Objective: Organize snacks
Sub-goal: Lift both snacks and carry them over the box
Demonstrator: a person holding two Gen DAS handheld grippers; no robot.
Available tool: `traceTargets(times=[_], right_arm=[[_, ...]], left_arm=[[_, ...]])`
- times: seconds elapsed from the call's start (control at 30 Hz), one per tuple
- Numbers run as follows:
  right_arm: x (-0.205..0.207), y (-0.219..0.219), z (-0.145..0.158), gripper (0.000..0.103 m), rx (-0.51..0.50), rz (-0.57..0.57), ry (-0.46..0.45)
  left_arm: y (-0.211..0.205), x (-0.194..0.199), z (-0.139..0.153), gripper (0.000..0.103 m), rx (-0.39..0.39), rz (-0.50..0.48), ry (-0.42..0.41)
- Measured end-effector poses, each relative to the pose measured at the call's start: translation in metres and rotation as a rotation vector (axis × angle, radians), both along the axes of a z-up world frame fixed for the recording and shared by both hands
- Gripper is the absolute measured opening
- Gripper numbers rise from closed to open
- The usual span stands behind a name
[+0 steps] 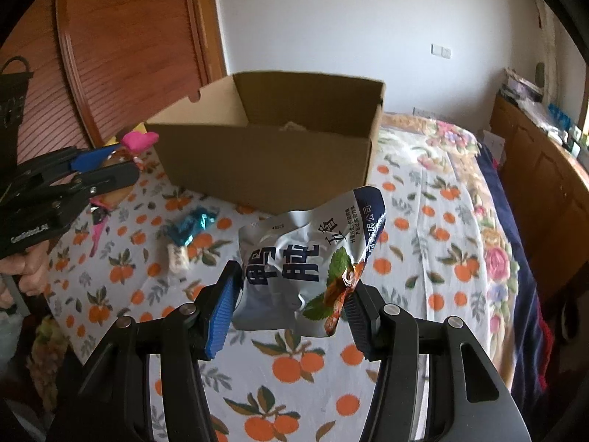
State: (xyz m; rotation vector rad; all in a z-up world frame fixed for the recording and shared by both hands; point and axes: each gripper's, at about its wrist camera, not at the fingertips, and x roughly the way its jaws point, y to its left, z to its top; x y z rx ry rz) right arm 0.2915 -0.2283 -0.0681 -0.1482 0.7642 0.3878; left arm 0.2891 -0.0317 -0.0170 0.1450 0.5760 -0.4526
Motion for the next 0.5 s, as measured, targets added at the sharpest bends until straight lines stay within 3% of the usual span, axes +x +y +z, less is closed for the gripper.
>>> traceTargets(times=[0.5], right_arm=[[0.052, 0.029, 0.041, 0.055, -0.01, 0.065, -0.063]], left_arm=[[0.005, 0.059, 0.038, 0.041, -0.008, 0.01, -0.07]])
